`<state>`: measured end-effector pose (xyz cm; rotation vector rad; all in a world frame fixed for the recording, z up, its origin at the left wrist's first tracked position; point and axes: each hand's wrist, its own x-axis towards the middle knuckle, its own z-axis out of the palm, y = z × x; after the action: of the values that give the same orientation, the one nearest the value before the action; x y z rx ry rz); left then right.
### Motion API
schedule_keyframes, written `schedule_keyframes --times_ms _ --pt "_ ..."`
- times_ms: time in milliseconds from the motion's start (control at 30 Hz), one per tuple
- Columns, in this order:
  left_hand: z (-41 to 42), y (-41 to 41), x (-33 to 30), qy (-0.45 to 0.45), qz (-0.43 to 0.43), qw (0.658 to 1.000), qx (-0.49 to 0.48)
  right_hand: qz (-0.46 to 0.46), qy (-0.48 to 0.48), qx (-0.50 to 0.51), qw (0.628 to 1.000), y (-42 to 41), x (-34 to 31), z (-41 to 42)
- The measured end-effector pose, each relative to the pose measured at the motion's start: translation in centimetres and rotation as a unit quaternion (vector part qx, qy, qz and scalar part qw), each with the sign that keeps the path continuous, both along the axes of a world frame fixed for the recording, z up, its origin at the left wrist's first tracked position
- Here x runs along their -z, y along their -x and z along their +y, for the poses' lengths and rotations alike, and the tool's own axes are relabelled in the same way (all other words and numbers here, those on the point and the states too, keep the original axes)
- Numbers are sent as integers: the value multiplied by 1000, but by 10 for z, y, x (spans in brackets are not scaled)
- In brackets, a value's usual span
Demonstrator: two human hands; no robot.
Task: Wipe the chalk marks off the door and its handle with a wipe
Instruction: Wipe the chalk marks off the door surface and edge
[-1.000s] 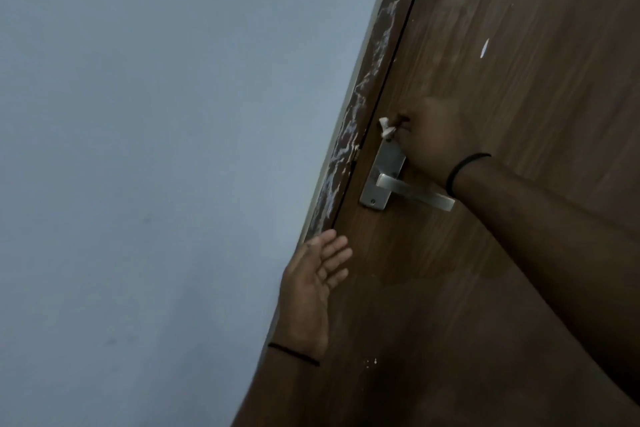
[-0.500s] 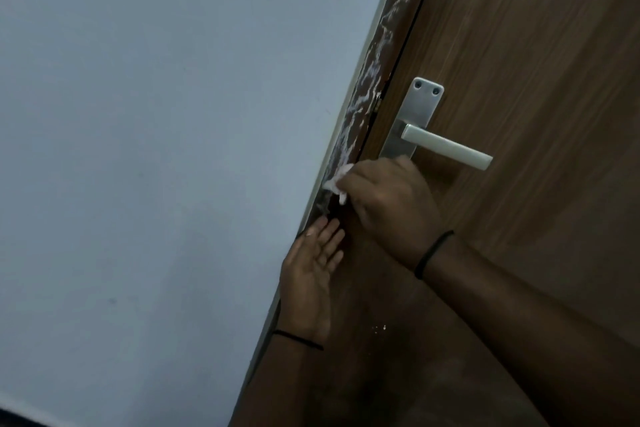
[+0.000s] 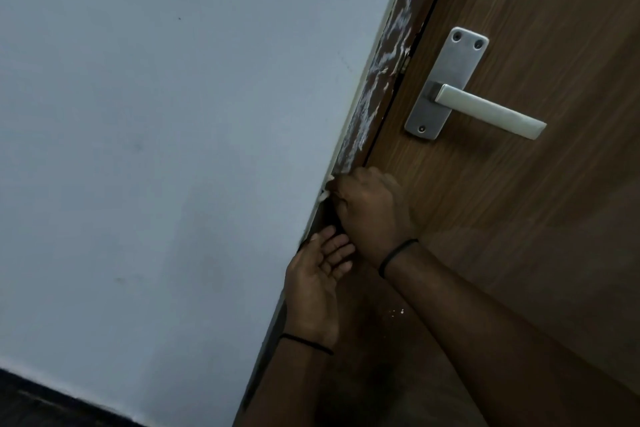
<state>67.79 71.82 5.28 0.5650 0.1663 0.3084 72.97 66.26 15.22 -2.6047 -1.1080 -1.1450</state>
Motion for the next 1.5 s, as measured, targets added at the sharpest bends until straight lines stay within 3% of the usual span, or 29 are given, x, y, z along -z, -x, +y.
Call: schedule_keyframes --times_ms 100,233,433,600,800,933,1067,1233,1400,1500 --pt "0 0 1 3 -8 1000 6 -23 8 4 1000 0 -5 -10" --pt "-2 -1 -1 -5 -27 1000 8 -66 -83 10 994 -4 -25 -2" --pt "3 5 -10 61 -87 993 46 -37 14 11 999 5 -23 -9" --pt "4 8 -16 100 -105 987 74 -85 -109 1 990 -5 -50 -1" --pt "7 12 -21 120 -118 982 85 6 21 -61 998 -2 -18 -9" --pt "7 11 -18 116 -126 981 92 -79 -85 -84 990 -4 -40 -10" --pt "5 10 -21 100 -137 981 95 -120 -128 -65 982 -9 -53 14" --pt "8 13 -22 93 -149 980 91 -44 7 -70 997 -8 -30 -14" --pt "3 13 -21 85 -152 980 98 -140 -111 -49 983 -11 -65 -5" --pt "0 12 -24 74 -156 980 96 -121 -114 -6 986 -3 -61 14"
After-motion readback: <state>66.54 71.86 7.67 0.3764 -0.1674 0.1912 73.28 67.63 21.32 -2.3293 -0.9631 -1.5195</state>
